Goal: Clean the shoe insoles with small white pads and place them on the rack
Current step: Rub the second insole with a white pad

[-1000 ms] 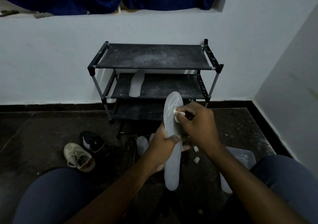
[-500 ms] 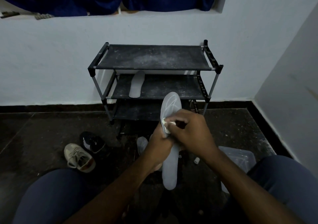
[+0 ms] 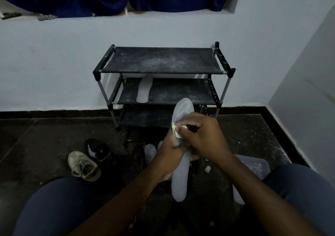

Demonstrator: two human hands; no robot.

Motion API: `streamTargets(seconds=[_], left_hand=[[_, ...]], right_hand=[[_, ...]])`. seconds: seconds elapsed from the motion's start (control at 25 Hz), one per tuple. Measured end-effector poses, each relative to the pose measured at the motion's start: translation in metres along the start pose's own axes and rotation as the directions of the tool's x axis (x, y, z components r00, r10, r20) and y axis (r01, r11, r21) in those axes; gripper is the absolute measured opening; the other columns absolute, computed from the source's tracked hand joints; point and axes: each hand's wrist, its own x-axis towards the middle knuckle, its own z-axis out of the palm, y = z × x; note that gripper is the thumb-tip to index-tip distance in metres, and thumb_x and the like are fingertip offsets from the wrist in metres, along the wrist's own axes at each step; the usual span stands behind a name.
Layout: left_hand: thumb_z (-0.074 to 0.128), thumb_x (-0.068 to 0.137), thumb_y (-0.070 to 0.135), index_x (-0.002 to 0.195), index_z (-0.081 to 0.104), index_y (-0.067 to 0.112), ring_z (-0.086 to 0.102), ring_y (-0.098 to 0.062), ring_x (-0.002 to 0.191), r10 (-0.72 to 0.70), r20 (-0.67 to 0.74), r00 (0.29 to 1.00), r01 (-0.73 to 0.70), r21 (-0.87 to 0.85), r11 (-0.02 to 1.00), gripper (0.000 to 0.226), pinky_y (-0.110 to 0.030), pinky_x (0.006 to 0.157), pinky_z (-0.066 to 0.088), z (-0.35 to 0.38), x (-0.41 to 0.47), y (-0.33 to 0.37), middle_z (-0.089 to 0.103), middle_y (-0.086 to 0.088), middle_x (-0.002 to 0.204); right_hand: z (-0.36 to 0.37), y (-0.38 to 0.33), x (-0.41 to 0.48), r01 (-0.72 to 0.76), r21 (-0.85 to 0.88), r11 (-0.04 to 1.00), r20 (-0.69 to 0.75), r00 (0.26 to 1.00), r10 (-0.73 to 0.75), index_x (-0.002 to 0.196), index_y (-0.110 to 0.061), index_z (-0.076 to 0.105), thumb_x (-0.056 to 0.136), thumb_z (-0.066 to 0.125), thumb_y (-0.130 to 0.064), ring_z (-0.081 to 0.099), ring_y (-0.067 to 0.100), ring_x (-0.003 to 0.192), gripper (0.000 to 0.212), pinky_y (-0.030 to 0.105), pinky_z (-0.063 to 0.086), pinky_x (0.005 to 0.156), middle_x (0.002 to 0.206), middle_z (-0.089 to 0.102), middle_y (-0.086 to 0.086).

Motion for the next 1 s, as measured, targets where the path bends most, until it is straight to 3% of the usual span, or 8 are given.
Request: streamTargets(seconds=[0.12,0.2,0.32,0.52,0.72,0.88,1.0], left_hand=[[0.065,0.093,0.0,0.138,0.048,0.022,0.062,-0.01,0.118,0.062,0.029,0.998,-0.062,0.033,0.998,0.053,-0.027,0.099,0.052,0.0042,-0.0024,-0.0001,0.063,0.005,0.129],[0.066,0.093,-0.001,0.136,0.05,0.025,0.063,-0.007,0.115,0.062,0.024,0.998,-0.063,0.025,0.998,0.053,-0.026,0.098,0.052,0.0029,-0.0009,0.0017,0.064,0.008,0.127],[0.067,0.092,0.0,0.126,0.054,0.025,0.067,-0.007,0.105,0.036,0.01,0.999,-0.036,0.008,0.999,0.044,-0.033,0.098,0.055,-0.002,0.0006,0.0029,0.066,0.009,0.117],[0.067,0.092,0.0,0.137,0.049,0.023,0.066,-0.009,0.114,0.069,0.093,0.993,-0.068,-0.022,0.997,0.054,-0.033,0.096,0.057,0.0023,-0.0043,0.0074,0.065,0.008,0.126],[0.068,0.092,0.0,0.118,0.056,0.025,0.068,-0.01,0.099,0.024,0.048,0.999,-0.023,-0.009,1.0,0.038,-0.043,0.098,0.055,-0.0025,-0.0005,0.0036,0.067,0.005,0.11],[0.068,0.092,0.0,0.127,0.051,0.035,0.066,-0.01,0.115,0.08,0.107,0.991,-0.079,-0.017,0.997,0.052,-0.034,0.098,0.056,0.0025,-0.0041,0.0063,0.065,0.008,0.126],[0.068,0.092,0.0,0.128,0.053,0.023,0.066,-0.007,0.11,0.067,0.064,0.996,-0.068,0.003,0.998,0.045,-0.033,0.098,0.055,-0.0004,-0.0009,0.0018,0.066,0.004,0.122]], right_hand=[[-0.0028,0.004,0.0059,-0.003,-0.098,0.995,-0.212,0.977,-0.018,0.097,-0.012,0.082,0.089,0.073,-0.002,0.069,0.002,0.091,0.015,0.027,0.056,0.085,0.094,0.076,-0.005],[-0.0038,0.003,0.0042,0.05,-0.105,0.993,-0.147,0.987,-0.065,0.097,-0.011,0.082,0.089,0.073,-0.001,0.069,0.005,0.09,0.016,0.027,0.056,0.084,0.094,0.075,-0.004],[-0.0075,-0.0008,-0.0024,0.086,-0.063,0.994,0.109,0.991,-0.079,0.097,-0.014,0.082,0.089,0.074,-0.002,0.07,0.005,0.09,0.016,0.021,0.054,0.083,0.094,0.074,-0.008],[-0.0076,0.0051,0.0049,0.035,-0.109,0.993,-0.162,0.985,-0.052,0.097,-0.011,0.082,0.087,0.074,0.001,0.07,0.005,0.091,0.018,0.031,0.057,0.084,0.095,0.076,-0.003],[-0.0069,-0.0007,-0.0012,0.097,-0.045,0.994,0.106,0.99,-0.092,0.098,-0.012,0.082,0.088,0.074,-0.001,0.07,0.004,0.09,0.017,0.019,0.054,0.082,0.095,0.075,-0.007],[-0.0078,0.0048,0.0039,0.053,-0.12,0.991,-0.146,0.987,-0.071,0.097,-0.011,0.081,0.088,0.073,0.001,0.069,0.004,0.092,0.017,0.028,0.056,0.085,0.096,0.075,-0.004],[-0.0046,0.0025,-0.0002,0.091,-0.102,0.991,-0.039,0.995,-0.095,0.099,-0.012,0.081,0.088,0.074,0.0,0.069,0.003,0.092,0.018,0.02,0.054,0.083,0.096,0.074,-0.006]])
